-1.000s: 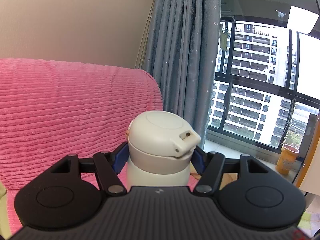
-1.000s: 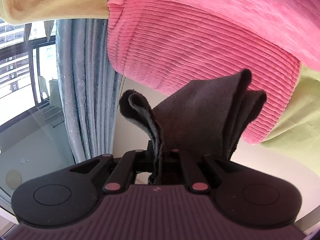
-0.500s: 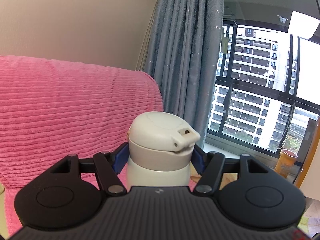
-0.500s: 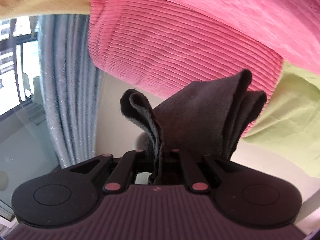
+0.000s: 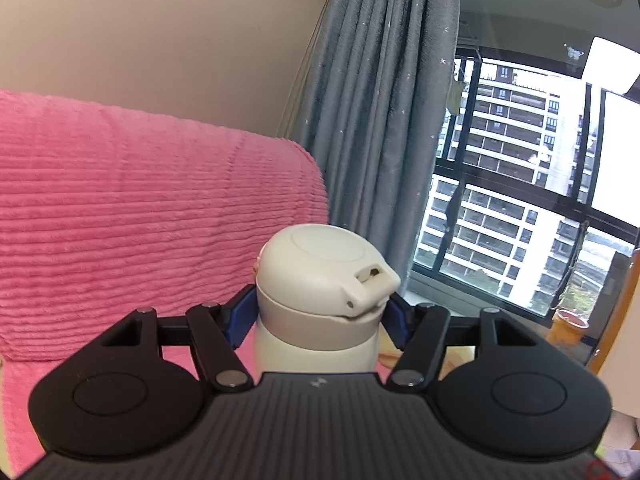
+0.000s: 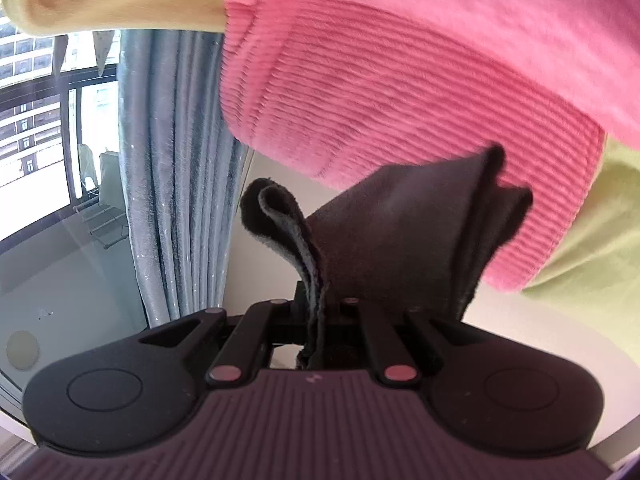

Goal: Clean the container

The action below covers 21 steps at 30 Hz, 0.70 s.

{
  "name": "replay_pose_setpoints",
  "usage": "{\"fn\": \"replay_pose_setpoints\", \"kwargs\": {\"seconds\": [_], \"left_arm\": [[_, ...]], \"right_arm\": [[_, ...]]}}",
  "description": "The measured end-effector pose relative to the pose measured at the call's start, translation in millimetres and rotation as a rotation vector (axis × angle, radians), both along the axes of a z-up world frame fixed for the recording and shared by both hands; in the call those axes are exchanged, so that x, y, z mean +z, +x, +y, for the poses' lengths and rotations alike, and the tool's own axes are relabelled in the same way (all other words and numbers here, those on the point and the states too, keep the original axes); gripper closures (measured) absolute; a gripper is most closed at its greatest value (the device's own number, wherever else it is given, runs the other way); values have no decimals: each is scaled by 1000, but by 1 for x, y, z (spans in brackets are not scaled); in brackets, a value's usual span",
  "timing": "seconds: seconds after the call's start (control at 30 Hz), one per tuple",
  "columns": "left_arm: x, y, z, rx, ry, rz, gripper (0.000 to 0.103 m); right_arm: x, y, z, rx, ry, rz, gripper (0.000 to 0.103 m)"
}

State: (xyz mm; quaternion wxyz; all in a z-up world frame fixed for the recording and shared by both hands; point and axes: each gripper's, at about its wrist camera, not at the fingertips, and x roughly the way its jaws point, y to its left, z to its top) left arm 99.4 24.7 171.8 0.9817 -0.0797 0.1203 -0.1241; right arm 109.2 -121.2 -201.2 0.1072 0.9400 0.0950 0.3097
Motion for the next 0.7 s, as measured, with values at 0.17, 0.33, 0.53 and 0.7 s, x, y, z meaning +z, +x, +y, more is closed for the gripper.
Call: {"fn": "replay_pose_setpoints", "kwargs": {"seconds": [0.17, 0.33, 0.53, 0.7], "left_arm": [[-1, 1, -6, 6, 14, -15, 37], [-2, 6, -8, 22, 22, -19, 36], [-1, 8, 1, -9, -40, 3, 36], [0, 10, -4, 2, -17, -11, 36]], "right_arm": [[-3, -3, 11, 13, 15, 24, 99], [-7, -6, 22, 26, 30, 48, 99], [-11, -10, 35, 41, 49, 76, 99], [-6, -1, 42, 47, 45, 80, 98]]}}
